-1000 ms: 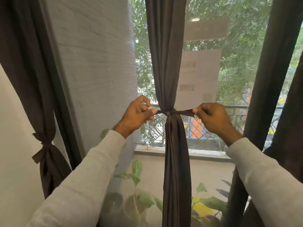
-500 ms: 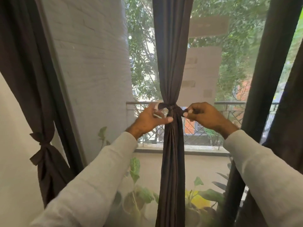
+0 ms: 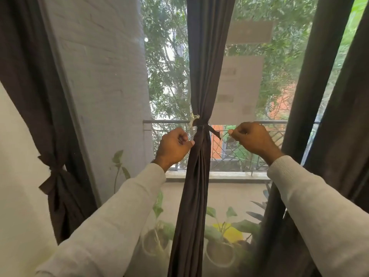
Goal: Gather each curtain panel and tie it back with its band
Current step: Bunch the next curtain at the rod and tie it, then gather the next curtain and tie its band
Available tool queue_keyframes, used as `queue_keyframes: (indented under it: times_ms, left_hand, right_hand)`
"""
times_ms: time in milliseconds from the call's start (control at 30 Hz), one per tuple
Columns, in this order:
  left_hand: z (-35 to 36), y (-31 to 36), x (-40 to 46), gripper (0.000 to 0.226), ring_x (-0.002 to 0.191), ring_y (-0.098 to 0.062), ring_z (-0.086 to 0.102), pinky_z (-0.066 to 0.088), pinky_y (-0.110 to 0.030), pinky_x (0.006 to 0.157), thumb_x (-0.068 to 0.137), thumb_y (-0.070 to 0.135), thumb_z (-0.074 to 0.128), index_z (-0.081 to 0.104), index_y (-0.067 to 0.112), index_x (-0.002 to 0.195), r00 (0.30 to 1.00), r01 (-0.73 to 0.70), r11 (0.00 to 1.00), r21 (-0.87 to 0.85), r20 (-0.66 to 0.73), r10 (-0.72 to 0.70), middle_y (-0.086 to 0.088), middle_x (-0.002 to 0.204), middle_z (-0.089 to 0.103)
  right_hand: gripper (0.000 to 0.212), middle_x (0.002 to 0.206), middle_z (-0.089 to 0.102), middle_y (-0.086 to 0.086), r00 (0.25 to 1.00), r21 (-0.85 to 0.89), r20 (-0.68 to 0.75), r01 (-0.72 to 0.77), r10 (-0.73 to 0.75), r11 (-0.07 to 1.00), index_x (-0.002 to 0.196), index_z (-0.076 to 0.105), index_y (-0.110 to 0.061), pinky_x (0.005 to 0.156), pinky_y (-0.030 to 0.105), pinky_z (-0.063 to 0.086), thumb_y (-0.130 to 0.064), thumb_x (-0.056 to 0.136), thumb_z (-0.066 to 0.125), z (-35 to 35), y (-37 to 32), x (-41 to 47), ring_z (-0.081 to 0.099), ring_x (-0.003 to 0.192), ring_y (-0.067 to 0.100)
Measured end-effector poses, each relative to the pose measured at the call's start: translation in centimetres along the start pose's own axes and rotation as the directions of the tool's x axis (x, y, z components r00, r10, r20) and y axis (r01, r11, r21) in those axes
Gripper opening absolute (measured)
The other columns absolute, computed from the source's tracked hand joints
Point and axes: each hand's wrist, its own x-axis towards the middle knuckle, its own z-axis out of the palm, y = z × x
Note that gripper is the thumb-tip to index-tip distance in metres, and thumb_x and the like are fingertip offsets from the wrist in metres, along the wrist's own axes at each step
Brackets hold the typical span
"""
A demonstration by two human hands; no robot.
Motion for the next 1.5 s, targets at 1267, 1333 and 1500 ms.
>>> queue_keyframes:
  times_ms: [1267, 1333, 1500]
  left_hand:
    - [28.3, 51.1, 17.0, 0.037, 0.064, -0.022, 0.068, 0.062, -0.045, 0.072, 0.087, 0.05, 0.074, 0.065, 0.02, 0.067, 0.803, -0.52, 0.851, 0.073, -0.299, 0.516, 0.004, 0.061, 0.066]
    - [28.4, 53.2, 19.1, 0.039, 0.07, -0.024, 0.067, 0.059, -0.042, 0.073, 0.088, 0.056, 0.072, 0.065, 0.021, 0.073, 0.756, -0.52, 0.848, 0.102, -0.408, 0.512, 0.005, 0.067, 0.066]
    - [28.3, 56.6, 23.2, 0.045, 0.1, -0.03, 0.065, 0.052, -0.041, 0.086, 0.09, 0.063, 0.072, 0.061, 0.022, 0.102, 0.66, -0.477, 0.87, 0.123, -0.604, 0.447, -0.002, 0.104, 0.068]
  right_hand:
    - [0.025, 0.08, 0.075, -0.005, 0.883, -0.179, -0.442, 0.087, -0.16, 0.98, 0.082, 0.073, -0.021, 0.079, 0.044, 0.066, -0.041, 0.097, 0.072, -52.0, 17.6, 3.3, 0.074, 0.078, 0.012]
    - [0.025, 0.081, 0.075, -0.005, 0.861, -0.19, -0.468, 0.123, -0.2, 0.974, 0.082, 0.072, -0.021, 0.081, 0.044, 0.066, -0.04, 0.098, 0.071, -53.6, 16.9, 5.5, 0.074, 0.08, 0.012]
    - [0.023, 0.078, 0.075, -0.005, 0.809, -0.201, -0.487, 0.263, -0.329, 0.944, 0.083, 0.073, -0.022, 0.08, 0.043, 0.066, -0.041, 0.096, 0.073, -54.9, 14.3, 10.4, 0.074, 0.077, 0.012]
